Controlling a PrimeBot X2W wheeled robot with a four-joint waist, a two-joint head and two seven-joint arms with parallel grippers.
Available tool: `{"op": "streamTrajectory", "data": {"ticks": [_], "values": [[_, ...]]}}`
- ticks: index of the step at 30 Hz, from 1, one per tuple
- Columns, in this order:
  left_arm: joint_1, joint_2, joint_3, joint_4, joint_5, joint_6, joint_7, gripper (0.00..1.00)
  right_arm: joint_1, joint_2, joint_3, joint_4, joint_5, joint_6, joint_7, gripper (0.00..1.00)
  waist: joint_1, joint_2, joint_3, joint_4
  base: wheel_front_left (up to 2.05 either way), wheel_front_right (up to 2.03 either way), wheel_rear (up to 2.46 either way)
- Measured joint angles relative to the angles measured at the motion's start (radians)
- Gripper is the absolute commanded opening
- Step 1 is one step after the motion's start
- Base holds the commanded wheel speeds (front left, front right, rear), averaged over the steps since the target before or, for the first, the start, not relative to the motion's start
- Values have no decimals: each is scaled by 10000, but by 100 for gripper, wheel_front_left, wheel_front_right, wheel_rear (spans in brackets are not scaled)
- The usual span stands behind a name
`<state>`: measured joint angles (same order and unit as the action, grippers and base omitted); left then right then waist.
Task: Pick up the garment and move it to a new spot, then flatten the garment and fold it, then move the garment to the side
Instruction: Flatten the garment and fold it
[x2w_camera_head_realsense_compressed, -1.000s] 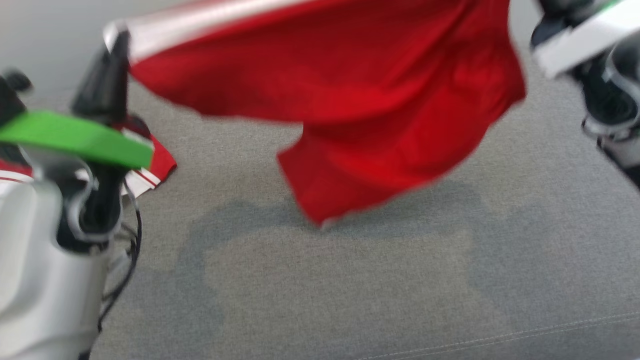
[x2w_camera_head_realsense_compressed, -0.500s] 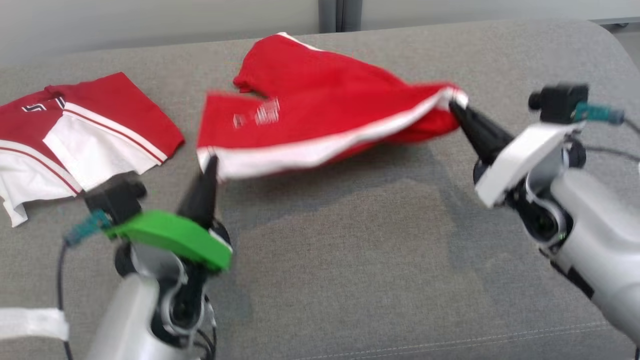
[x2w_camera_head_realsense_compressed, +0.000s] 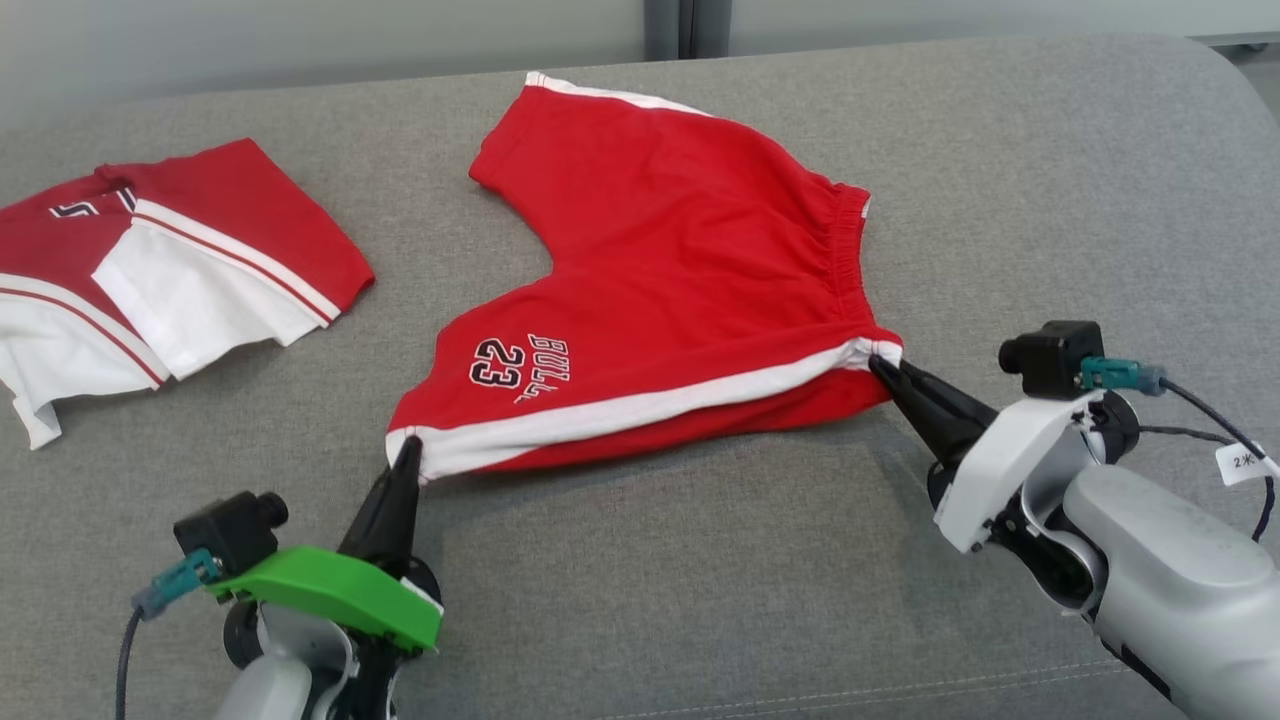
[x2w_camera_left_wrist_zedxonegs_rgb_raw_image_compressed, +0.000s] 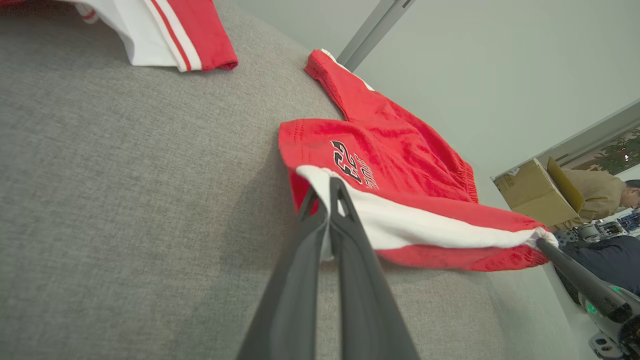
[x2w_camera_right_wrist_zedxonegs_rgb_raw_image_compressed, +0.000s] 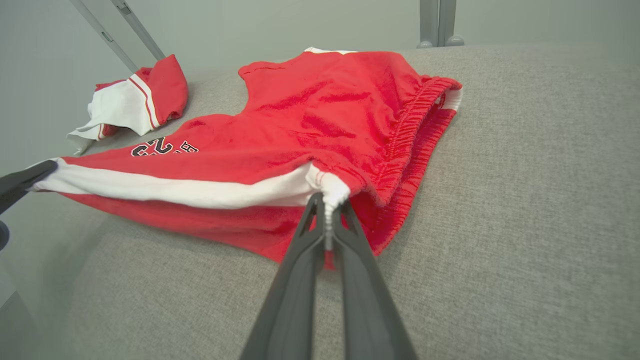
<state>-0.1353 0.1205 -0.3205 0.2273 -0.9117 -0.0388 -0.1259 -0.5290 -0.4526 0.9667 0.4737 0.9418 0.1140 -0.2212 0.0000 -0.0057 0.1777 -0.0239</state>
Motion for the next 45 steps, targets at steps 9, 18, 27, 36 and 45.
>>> {"op": "streamTrajectory", "data": {"ticks": [9,18,27,36,45], "values": [[1208,-46,-571,543,8,-360,-117,0,1217,-148,-86,324,-255,0,-249,0,0,0,-662,-16,0,0,0],[1663,-79,-732,988,8,-416,-230,0,1959,-84,-113,518,-385,0,-249,0,0,0,-1077,-34,0,0,0],[1665,-90,-1001,1540,104,-491,-146,0,2127,163,-73,784,-838,2,-249,0,0,0,-1159,-198,0,0,0],[1658,-94,-1020,1902,109,-548,-221,0,2608,420,-111,926,-1126,4,-251,58,0,0,-1411,-221,0,0,0],[1663,-77,-1032,2109,207,-579,-347,100,3103,403,-407,840,-1569,6,-251,100,0,0,-1651,-307,0,0,0]]}}
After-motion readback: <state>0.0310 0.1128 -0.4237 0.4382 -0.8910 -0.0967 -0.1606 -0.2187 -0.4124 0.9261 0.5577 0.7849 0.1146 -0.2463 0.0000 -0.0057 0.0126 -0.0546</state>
